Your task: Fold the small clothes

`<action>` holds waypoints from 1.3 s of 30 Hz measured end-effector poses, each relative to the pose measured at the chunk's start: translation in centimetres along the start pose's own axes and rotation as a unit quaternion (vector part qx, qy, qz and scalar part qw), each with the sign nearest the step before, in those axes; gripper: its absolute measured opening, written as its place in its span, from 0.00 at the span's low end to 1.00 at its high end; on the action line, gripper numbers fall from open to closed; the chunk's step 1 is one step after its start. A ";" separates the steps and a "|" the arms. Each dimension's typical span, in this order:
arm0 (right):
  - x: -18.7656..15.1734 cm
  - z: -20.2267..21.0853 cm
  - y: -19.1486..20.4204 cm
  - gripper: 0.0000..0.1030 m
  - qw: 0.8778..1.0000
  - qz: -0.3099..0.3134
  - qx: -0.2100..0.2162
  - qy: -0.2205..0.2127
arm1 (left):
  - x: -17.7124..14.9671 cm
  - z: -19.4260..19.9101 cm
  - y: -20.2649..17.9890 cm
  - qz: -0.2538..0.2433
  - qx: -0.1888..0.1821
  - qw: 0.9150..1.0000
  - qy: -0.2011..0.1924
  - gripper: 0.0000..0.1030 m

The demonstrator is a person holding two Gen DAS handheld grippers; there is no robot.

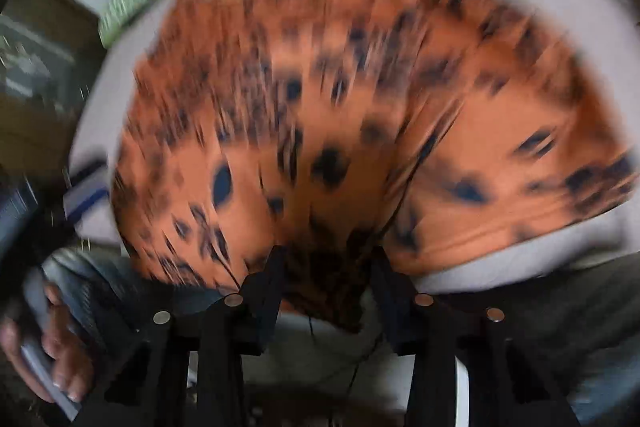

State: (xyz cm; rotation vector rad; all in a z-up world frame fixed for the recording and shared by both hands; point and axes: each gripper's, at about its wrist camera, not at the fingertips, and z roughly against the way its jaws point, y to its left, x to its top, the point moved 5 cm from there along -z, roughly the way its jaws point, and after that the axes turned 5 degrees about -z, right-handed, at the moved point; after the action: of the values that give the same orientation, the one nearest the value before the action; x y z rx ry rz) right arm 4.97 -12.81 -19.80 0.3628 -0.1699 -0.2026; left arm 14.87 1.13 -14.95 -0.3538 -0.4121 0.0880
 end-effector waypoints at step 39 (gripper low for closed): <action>4.8 -1.7 5.9 0.05 0.964 0.229 -0.105 -0.086 | 13.8 -5.5 10.4 0.197 -0.095 0.976 0.017 0.62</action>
State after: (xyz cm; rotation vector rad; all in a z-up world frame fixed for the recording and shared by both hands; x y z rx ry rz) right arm 10.95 -7.96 -18.59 0.0865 -0.3942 0.2052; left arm 29.58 11.25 -18.16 -0.6221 -0.3121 0.4316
